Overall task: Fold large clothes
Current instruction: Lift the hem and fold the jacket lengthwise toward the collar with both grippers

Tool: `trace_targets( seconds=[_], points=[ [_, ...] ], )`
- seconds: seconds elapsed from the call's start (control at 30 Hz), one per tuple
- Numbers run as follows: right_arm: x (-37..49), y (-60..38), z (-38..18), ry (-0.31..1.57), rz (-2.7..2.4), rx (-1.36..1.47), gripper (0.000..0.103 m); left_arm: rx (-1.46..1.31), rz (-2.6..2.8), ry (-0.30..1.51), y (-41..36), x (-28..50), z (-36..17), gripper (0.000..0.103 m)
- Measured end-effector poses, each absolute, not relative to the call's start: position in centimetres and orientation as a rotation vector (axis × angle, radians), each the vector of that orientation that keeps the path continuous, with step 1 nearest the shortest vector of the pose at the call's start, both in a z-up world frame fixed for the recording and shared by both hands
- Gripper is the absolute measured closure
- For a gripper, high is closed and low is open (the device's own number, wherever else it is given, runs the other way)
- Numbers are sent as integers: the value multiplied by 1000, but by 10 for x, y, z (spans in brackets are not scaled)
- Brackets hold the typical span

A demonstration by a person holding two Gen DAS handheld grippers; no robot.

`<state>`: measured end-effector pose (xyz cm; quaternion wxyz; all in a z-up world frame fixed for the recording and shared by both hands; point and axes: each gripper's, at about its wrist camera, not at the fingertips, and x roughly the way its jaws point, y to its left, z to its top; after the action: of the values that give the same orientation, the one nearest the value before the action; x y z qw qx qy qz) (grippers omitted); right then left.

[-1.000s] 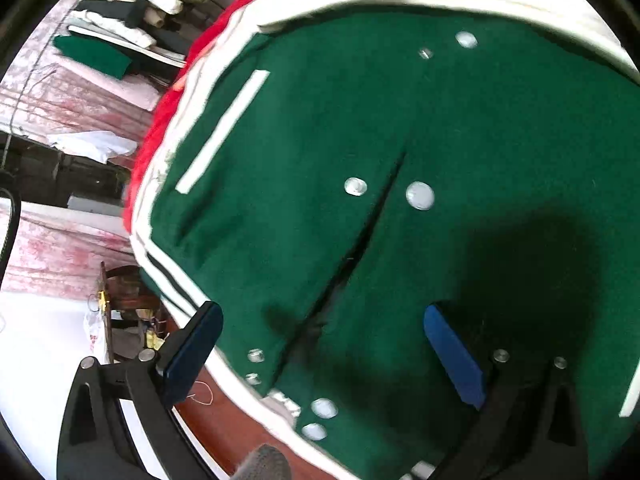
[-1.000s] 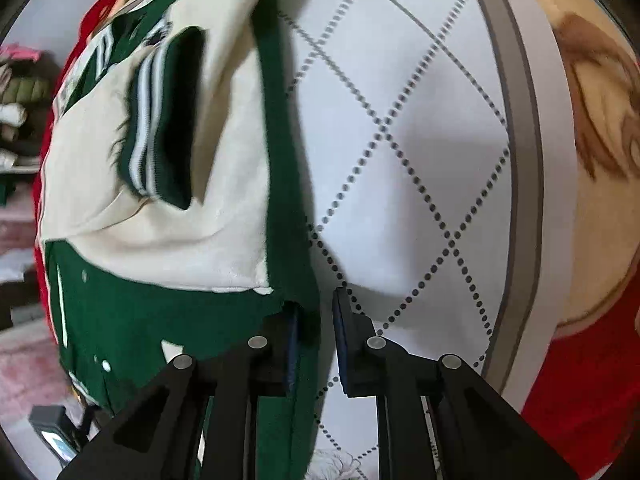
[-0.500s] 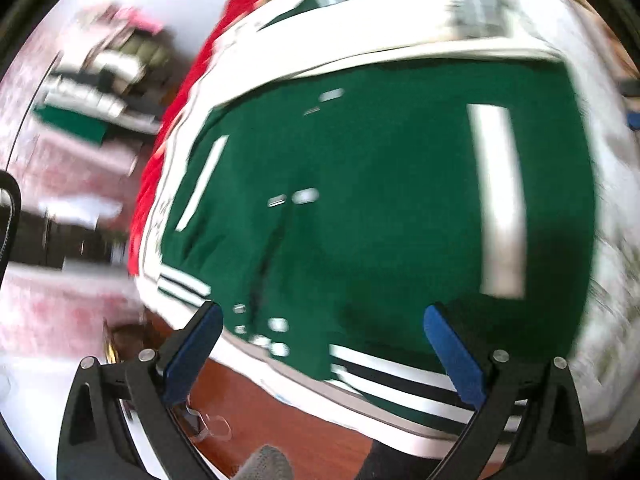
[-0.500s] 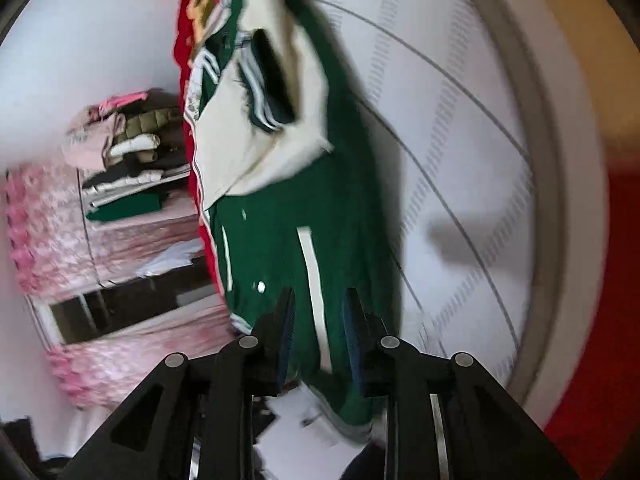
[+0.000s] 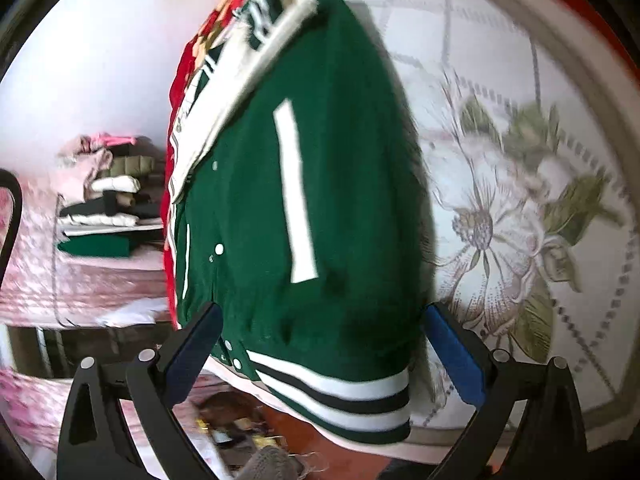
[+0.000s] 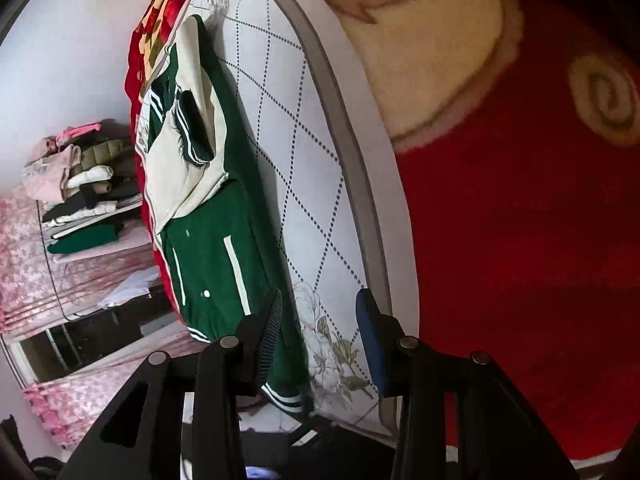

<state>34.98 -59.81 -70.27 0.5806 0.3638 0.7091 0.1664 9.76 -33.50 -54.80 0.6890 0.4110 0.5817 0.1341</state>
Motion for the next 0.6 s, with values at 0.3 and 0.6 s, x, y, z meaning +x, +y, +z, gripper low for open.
trace_targets(
  seconds=[0.3,0.6],
  points=[
    [364,-566,-712,1656,395,842,63,855,389,1329,-309,122,-555,0],
    [411,-525,-730,1607,469,853,46,771,533,1304,-273,156,-547,0]
  ],
)
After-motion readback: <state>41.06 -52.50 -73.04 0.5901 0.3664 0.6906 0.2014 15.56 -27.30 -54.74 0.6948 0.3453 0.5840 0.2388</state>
